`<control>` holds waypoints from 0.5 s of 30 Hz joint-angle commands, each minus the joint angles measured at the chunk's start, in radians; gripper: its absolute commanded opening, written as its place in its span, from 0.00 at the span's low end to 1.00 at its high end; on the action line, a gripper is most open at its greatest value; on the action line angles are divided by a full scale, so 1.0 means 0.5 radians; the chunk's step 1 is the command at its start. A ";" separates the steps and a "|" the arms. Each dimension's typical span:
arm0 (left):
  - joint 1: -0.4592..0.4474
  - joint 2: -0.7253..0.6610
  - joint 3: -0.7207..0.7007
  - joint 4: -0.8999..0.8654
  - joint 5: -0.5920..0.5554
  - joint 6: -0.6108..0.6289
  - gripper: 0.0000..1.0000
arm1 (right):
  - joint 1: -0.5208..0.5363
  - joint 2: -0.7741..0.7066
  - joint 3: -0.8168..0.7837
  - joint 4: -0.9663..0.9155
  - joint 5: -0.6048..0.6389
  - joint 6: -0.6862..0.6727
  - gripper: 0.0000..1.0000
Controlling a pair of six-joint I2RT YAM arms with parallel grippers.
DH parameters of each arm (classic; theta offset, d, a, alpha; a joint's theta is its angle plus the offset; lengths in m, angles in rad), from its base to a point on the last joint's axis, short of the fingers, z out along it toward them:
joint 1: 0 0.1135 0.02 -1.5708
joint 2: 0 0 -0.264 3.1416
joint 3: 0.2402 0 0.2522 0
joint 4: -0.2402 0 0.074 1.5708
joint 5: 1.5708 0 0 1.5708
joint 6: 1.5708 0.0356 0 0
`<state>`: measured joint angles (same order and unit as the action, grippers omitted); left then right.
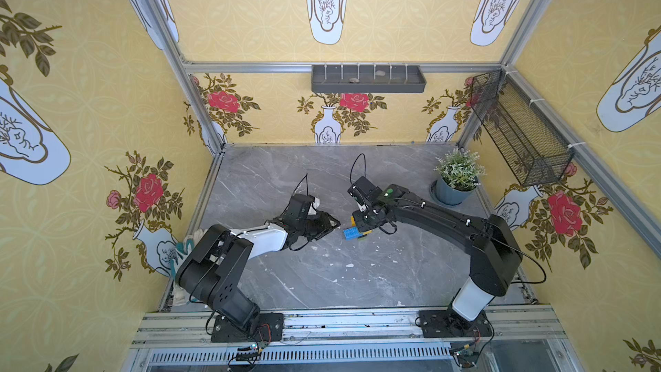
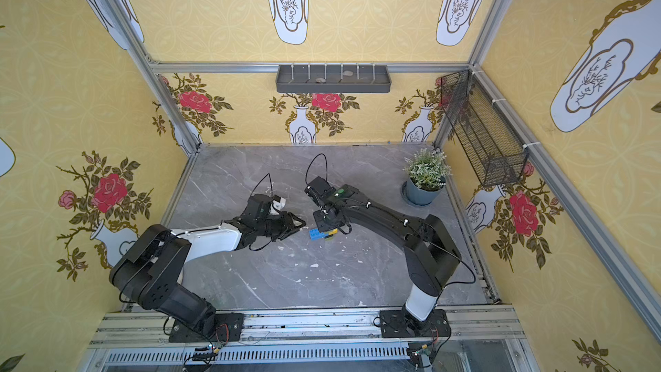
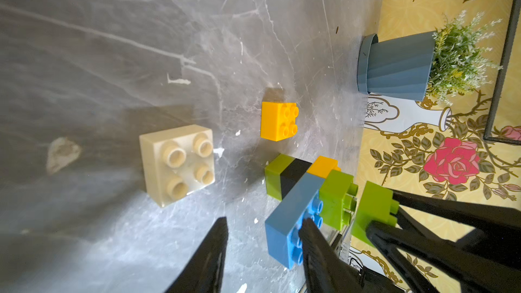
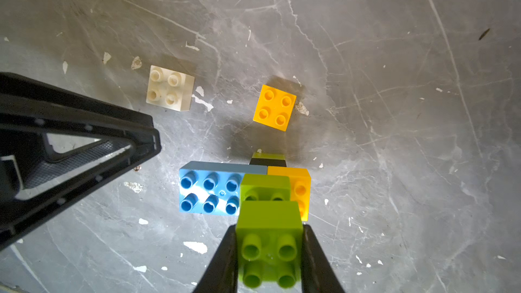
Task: Assemble the number 4 with lego
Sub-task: Assemble the lego brick with the lego brick.
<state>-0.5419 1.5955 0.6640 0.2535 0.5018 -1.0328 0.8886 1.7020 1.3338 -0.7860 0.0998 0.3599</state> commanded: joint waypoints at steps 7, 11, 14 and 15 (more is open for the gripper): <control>-0.002 0.024 -0.018 0.061 0.021 0.018 0.45 | -0.003 0.069 0.056 -0.035 -0.026 0.016 0.18; -0.003 0.030 -0.019 0.071 0.021 0.019 0.45 | -0.004 0.097 0.074 -0.056 -0.025 0.014 0.18; -0.003 0.033 -0.018 0.079 0.023 0.019 0.45 | -0.004 0.130 0.082 -0.086 -0.015 0.027 0.18; -0.005 0.033 -0.018 0.077 0.023 0.022 0.45 | 0.002 0.135 0.078 -0.087 -0.024 0.023 0.18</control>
<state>-0.5434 1.6043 0.6590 0.2665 0.5056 -1.0325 0.8867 1.7573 1.3720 -0.7956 0.0914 0.3660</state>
